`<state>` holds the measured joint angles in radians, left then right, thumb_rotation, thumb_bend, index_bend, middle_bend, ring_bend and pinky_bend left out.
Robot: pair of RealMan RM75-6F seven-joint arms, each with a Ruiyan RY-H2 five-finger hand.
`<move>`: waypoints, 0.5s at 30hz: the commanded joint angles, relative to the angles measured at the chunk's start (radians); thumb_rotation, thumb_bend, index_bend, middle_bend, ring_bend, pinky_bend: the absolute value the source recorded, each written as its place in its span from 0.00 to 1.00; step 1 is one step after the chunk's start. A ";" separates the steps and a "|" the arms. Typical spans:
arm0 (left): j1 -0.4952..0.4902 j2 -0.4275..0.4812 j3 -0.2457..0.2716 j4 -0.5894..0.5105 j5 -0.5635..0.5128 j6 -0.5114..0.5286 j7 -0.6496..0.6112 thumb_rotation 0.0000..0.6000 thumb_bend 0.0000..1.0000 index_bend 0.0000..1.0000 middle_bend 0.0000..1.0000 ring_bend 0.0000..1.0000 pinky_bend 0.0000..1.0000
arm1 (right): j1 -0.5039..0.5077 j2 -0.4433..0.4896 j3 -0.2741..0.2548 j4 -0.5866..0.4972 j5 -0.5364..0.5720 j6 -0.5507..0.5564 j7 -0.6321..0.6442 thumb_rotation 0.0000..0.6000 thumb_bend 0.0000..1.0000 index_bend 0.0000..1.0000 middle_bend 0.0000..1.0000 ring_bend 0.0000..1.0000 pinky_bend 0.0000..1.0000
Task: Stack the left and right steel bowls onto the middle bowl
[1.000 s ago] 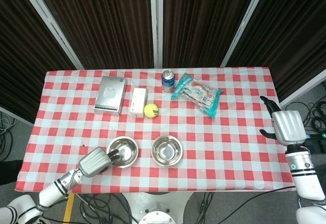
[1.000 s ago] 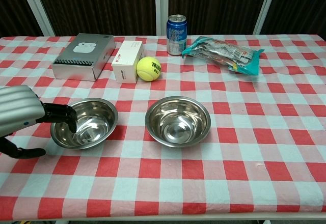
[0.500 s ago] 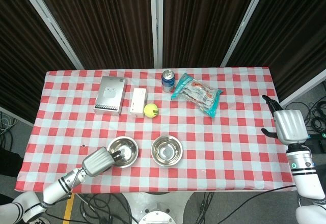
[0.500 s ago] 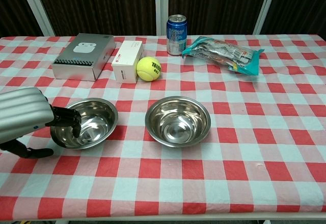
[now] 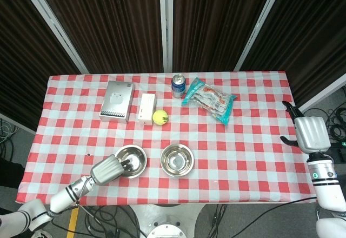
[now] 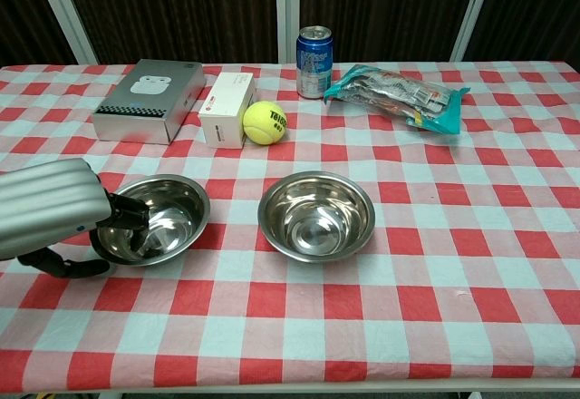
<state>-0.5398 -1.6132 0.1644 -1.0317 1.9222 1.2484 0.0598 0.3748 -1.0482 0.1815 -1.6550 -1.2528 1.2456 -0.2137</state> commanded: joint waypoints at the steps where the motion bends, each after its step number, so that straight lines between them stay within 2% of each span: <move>1: -0.002 -0.011 0.000 0.017 0.000 0.013 -0.006 1.00 0.31 0.56 0.55 0.94 0.95 | 0.001 -0.002 0.000 0.004 0.002 -0.004 0.003 1.00 0.04 0.13 0.29 0.79 0.77; 15: -0.018 -0.064 0.002 0.105 0.000 0.058 -0.027 1.00 0.34 0.63 0.63 0.97 0.98 | 0.002 0.001 0.007 0.011 0.015 -0.011 0.002 1.00 0.04 0.13 0.30 0.79 0.77</move>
<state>-0.5560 -1.6742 0.1668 -0.9307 1.9217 1.3033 0.0332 0.3763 -1.0477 0.1881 -1.6437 -1.2377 1.2343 -0.2118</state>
